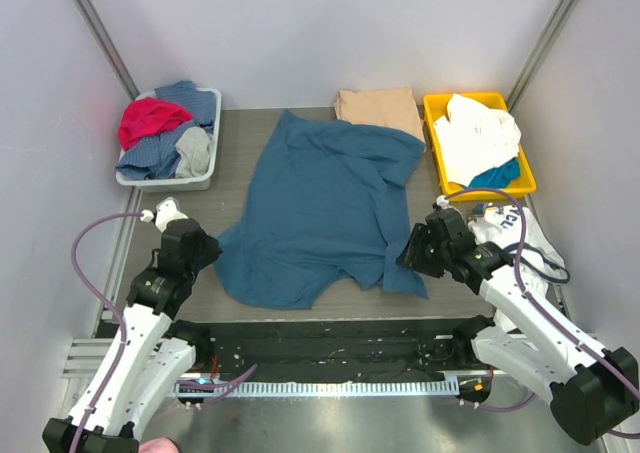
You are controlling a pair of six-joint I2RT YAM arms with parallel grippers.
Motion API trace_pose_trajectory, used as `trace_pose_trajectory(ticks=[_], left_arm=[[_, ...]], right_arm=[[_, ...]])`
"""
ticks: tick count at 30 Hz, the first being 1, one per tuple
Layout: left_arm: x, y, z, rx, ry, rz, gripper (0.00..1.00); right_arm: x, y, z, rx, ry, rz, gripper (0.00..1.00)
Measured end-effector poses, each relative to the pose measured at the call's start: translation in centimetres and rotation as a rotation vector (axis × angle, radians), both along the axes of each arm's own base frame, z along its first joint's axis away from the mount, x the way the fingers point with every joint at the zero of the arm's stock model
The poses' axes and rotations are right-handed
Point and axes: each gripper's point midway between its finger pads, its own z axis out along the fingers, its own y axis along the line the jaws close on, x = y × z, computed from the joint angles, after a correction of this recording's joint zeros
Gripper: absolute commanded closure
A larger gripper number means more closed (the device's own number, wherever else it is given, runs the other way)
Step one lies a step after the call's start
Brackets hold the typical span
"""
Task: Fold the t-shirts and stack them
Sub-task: Flatten the tshirt out
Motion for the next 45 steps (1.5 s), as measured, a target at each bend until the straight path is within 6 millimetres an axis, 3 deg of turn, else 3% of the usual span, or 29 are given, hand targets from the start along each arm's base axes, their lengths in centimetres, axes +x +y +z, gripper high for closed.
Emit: trace_pose_trajectory(ticks=[1,3,9,13,18,22,26,29,32,37,45], left_arm=[[0.0,0.0,0.2,0.002,-0.005,0.002,1.0],[0.0,0.1,0.3,0.009,-0.01,0.001,1.0],[-0.1,0.2,0.3,0.021,-0.004,-0.006,1.0],[-0.2,0.3,0.3,0.027,0.001,-0.01,0.97],[-0.4,0.4,0.3,0.038,0.003,-0.018,0.89],[-0.6,0.5,0.4,0.044,0.004,-0.019,0.45],[-0.9,0.8,0.5,0.054,0.003,-0.009,0.21],[-1.0,1.2,1.5,0.065,-0.007,0.007,0.19],[-0.7,1.7,3.8,0.08,-0.054,0.022,0.19],[-0.3,2.1,7.5,0.088,-0.139,0.04,0.18],[-0.7,2.3,7.5,0.102,-0.132,0.036,0.17]], right_arm=[[0.0,-0.4,0.0,-0.018,0.001,-0.01,0.21],[0.1,-1.0,0.5,-0.046,-0.008,-0.032,0.13],[3.0,-2.4,6.2,-0.089,-0.19,-0.103,0.11],[5.1,-1.6,8.2,-0.09,-0.248,-0.087,0.11],[5.8,1.0,6.4,-0.099,-0.215,0.0,0.11],[5.3,2.9,5.9,-0.093,-0.217,0.066,0.11],[4.8,4.2,5.9,-0.082,-0.232,0.107,0.11],[4.7,4.9,5.9,-0.078,-0.24,0.128,0.11],[4.6,5.9,5.2,-0.087,-0.229,0.158,0.11],[4.5,9.0,2.3,-0.136,-0.164,0.245,0.11],[6.8,16.5,-0.5,-0.128,-0.137,0.356,0.11]])
